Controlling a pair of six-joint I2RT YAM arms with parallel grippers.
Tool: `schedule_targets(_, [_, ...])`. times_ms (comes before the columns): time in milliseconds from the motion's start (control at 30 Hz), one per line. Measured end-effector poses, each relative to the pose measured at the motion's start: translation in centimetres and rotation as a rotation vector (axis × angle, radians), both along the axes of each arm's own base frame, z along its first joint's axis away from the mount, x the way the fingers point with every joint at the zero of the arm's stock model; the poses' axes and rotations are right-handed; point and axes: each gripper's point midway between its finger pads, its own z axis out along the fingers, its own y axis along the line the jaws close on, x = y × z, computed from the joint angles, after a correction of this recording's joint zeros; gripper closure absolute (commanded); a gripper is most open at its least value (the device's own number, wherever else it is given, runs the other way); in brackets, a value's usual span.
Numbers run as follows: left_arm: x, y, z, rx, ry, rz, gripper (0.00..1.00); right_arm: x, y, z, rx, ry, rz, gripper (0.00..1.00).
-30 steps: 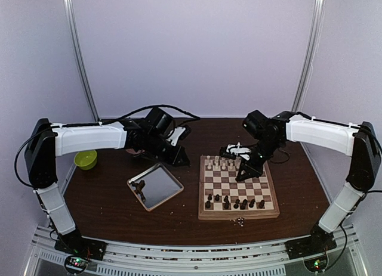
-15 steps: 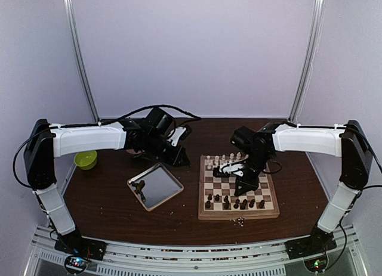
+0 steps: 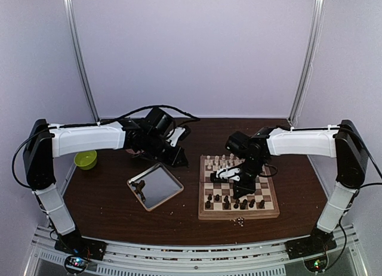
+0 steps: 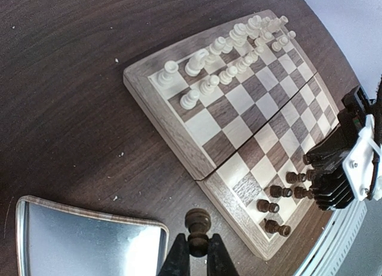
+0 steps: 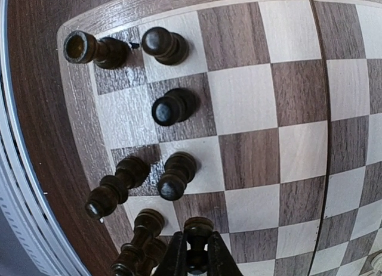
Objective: Set up the chess pieces on the board
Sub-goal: Place the pawn at e7.
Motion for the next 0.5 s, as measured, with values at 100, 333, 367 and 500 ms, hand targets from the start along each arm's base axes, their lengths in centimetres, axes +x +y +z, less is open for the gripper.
schedule_targets(100, [0.0,0.0,0.0,0.001,-0.001,0.000,0.89,0.2,0.1,-0.1,-0.003,-0.012,0.001,0.86])
schedule_targets(333, [-0.1,-0.1,0.0,0.001,-0.001,-0.002,0.89,0.4,-0.1,-0.6,-0.020,-0.014,-0.001,0.85])
schedule_targets(367, [-0.1,-0.1,0.0,0.001,-0.001,-0.003,0.89,0.4,-0.1,-0.7,-0.022,-0.013,-0.001,0.84])
schedule_targets(500, [-0.1,-0.1,0.0,0.001,-0.002,-0.003,0.89,0.3,-0.1,-1.0,-0.031,-0.006,0.002,0.81])
